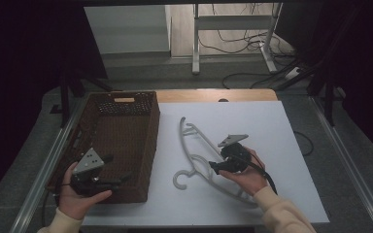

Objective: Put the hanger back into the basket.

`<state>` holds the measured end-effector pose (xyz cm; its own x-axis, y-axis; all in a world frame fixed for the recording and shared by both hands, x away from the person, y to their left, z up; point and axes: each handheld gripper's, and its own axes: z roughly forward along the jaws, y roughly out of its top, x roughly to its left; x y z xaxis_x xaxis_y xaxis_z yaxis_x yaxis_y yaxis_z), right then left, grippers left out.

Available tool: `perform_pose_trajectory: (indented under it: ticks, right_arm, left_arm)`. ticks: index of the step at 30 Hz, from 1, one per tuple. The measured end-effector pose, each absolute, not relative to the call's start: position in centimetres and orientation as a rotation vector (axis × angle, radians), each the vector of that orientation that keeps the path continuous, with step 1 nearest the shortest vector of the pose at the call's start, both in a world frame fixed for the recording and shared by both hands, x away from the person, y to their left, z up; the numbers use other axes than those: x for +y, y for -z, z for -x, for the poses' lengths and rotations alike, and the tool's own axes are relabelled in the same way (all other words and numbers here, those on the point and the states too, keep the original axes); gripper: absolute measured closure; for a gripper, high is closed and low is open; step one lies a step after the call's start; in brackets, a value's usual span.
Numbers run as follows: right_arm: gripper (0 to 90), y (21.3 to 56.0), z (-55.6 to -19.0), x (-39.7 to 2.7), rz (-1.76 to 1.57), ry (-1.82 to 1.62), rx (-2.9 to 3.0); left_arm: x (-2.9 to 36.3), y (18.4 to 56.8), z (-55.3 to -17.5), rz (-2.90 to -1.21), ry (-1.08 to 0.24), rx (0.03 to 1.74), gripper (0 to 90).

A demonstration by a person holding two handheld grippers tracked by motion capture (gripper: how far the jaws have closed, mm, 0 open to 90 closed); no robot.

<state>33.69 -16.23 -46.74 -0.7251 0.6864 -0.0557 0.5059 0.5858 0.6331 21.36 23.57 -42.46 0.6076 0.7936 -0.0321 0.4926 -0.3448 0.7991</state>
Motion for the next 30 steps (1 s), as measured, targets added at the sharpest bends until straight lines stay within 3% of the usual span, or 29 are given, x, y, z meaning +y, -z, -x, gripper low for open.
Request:
perform_pose_trajectory:
  ticks: [19,30]
  right_arm:
    - [38.2,49.5,-35.7,-12.1,-0.965,-0.672,2.603]
    - [67.6,50.6,-36.6,-11.0,-1.051,-0.593,2.658]
  left_arm:
    - [23.6,42.7,-21.4,-2.017,-0.461,1.020,17.0]
    - [23.5,42.6,-21.3,-2.019,-0.464,1.018,17.1]
